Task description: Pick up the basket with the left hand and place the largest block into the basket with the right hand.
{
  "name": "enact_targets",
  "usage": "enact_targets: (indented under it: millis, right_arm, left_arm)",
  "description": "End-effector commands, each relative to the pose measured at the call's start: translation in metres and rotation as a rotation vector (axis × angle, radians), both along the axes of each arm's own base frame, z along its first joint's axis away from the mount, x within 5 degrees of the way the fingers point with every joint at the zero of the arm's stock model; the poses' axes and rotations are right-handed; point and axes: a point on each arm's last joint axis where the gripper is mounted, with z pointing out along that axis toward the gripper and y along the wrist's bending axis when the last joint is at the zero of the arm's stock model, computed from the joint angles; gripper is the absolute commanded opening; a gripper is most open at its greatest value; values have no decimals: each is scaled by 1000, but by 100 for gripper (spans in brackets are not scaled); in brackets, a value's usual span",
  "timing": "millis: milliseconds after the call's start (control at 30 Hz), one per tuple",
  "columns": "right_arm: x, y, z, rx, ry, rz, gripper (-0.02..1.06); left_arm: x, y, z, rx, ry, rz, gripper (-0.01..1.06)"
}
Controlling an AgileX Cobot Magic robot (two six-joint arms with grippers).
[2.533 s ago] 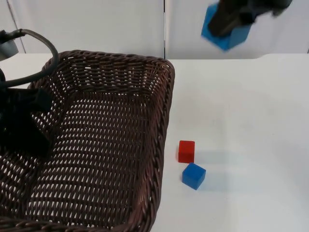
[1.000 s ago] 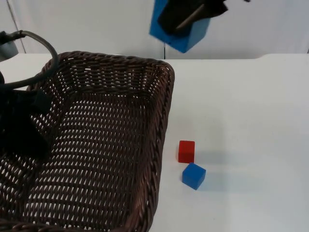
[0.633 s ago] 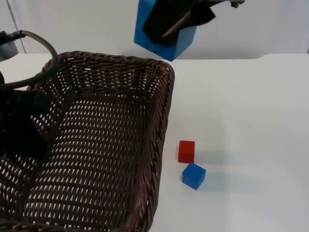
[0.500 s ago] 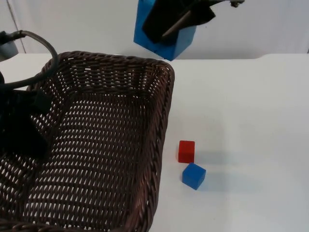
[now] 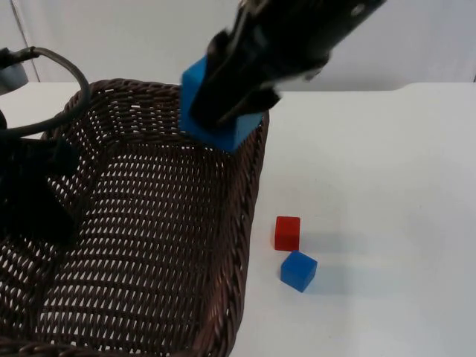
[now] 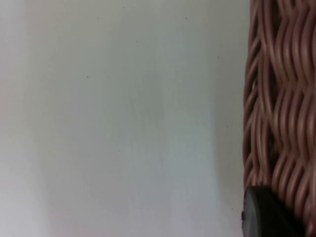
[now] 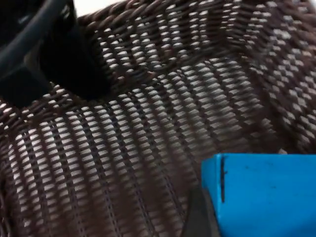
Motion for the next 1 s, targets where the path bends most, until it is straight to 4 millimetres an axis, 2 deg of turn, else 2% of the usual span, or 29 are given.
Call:
enact_targets:
  millis: [0,233,367,633,700,733,767,800,833,867,900,967]
  right_arm:
    - [0,13,-5,31,-46,11,0]
    - [10,27,-27,53,-85,-13,0]
    - [19,35,-52,43,-88,-35,0]
    - [19,41,-79,-2,-48,-24,2]
    - [19,42,-81,-5,-42,-23,10]
    - [19,42,-81,-5,-42,-23,10]
    - [19,42,-81,-5,-42,-23,18]
    - [19,42,-80,-3,-44,-23,32]
    - [18,42,-79,-1,-46,-23,37]
    - [18,42,-77,4,-49,-25,54]
    - [18,42,-77,4,-49,-25,54]
    - [18,41,-73,14,-52,-32,72]
  left_arm:
    - [-1,-1,4,-16,-8,6,0]
    - [-1,-1,4,-16,-8,6,0]
    - [-1,-2,4,-19,-9,10,0]
    - [-1,-2,4,-18,-11,11,0]
    - [-1,-2,4,-18,-11,11,0]
    - [-1,-2,4,-18,-11,11,0]
    - [-1,-2,4,-18,-11,11,0]
    - [-1,-2,4,-18,-11,11,0]
    - [-1,-2,4,-18,-11,11,0]
    - [-1,-2,4,-18,-11,11,0]
    - [-1,-2,4,-18,-11,11,0]
    - [-1,-2,4,-18,-11,11,0]
